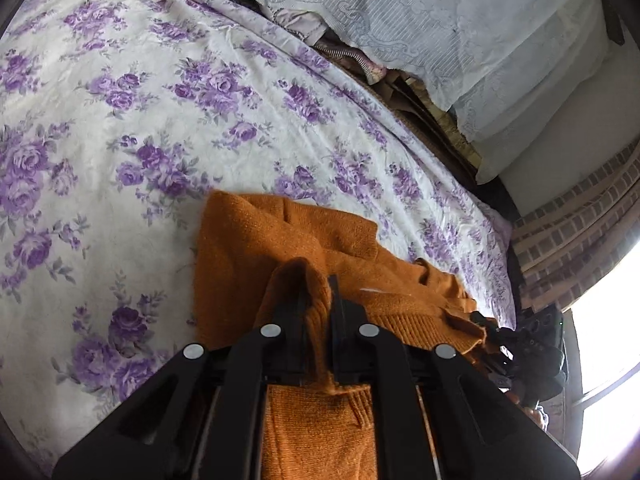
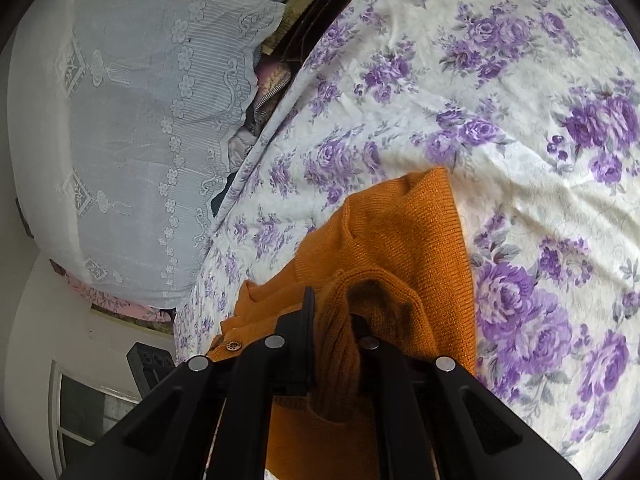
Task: Fold small clothes
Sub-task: 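Lift the held hem and fold it up toward the collar with both tools, then open both tools and smooth the folded cardigan flat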
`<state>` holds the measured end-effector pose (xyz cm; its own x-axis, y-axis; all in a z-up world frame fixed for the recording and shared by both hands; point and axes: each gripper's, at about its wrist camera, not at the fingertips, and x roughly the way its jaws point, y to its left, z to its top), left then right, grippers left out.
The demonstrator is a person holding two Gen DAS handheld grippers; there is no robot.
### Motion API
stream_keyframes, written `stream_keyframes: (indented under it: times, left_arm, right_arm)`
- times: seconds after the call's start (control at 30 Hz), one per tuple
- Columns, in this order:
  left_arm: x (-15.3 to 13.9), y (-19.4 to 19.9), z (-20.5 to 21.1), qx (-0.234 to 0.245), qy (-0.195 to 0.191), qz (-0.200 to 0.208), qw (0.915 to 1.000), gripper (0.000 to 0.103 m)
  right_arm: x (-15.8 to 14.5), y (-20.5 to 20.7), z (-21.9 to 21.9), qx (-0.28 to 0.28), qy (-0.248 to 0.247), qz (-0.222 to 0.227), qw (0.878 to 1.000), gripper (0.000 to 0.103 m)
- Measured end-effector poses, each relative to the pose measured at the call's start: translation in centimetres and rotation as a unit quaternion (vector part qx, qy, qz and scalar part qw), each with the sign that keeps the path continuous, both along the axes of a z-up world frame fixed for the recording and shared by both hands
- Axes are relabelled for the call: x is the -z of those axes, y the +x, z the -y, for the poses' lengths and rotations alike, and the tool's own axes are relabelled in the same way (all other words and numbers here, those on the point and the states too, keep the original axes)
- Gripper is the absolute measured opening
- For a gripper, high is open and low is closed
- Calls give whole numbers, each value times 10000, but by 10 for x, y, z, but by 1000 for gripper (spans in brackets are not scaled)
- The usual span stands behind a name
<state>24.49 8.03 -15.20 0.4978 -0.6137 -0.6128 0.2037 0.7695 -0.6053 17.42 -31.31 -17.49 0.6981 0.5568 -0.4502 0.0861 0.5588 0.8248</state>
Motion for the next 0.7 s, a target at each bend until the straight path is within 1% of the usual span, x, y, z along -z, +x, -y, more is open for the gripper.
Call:
stream_keyframes:
  times: [0.03, 0.1, 0.13, 0.17, 0.2, 0.23, 0.27, 0.3, 0.33, 0.4, 0.43, 0.47, 0.5, 0.57, 0.6, 0.63, 0.67, 0.7]
  left_arm:
    - [-3, -2, 0, -15, 61, 84, 9999, 9]
    - [-13, -8, 2, -67, 326, 338, 9989, 11]
    - [-17, -11, 3, -93, 430, 436, 9981, 14]
    - [-25, -17, 5, -226, 717, 672, 9949, 20]
    - [-32, -21, 5, -383, 923, 846, 9914, 39]
    - [-40, -27, 2, -607, 1138, 1101, 9855, 61]
    - [-47, -33, -1, -785, 1214, 1302, 9809, 68]
    - [-51, -35, -4, -854, 1194, 1384, 9794, 74]
    - [-53, -36, -7, -861, 1142, 1403, 9797, 74]
    - [-54, -36, -8, -660, 1002, 1326, 9839, 74]
    - [-54, -37, -5, -522, 971, 1328, 9850, 74]
    - [-56, -41, -1, -369, 1048, 1393, 9840, 74]
    - [-57, -45, 4, -259, 1156, 1472, 9820, 74]
    - [-59, -51, 20, 121, 1424, 1631, 9762, 74]
    - [-58, -55, 31, 356, 1607, 1709, 9714, 74]
    - [-56, -59, 37, 460, 1768, 1763, 9672, 75]
    - [-52, -62, 44, 530, 2009, 1819, 9611, 75]
    - [-49, -64, 46, 588, 2111, 1818, 9586, 75]
  right_arm:
    - [-1, 0, 1, -15, -1, 33, 10000, 10]
    - [-6, -3, 0, -64, 54, 182, 9998, 25]
    - [-9, -5, 1, -47, 84, 268, 9996, 42]
    - [-16, -9, 3, 1, 105, 456, 9989, 47]
    - [-24, -14, 5, 69, 117, 678, 9976, 47]
    - [-31, -18, 6, 85, 125, 873, 9961, 50]
    - [-39, -22, 7, 70, 109, 1076, 9941, 56]
    - [-45, -24, 8, 68, 97, 1218, 9925, 57]
    - [-48, -27, 9, 110, 50, 1297, 9915, 57]
    - [-54, -30, 7, 174, -281, 1232, 9918, 57]
    - [-57, -31, 3, 91, -443, 1213, 9916, 52]
    - [-61, -33, -6, -32, -691, 1217, 9902, 48]
    - [-64, -35, -12, -112, -883, 1218, 9886, 47]
    - [-72, -37, -34, -428, -1336, 1247, 9822, 40]
    - [-75, -39, -45, -621, -1551, 1273, 9777, 40]
    - [-77, -42, -55, -813, -1758, 1278, 9727, 39]
    - [-78, -45, -66, -1014, -1985, 1269, 9666, 39]
    - [-78, -48, -74, -1155, -2140, 1254, 9618, 39]
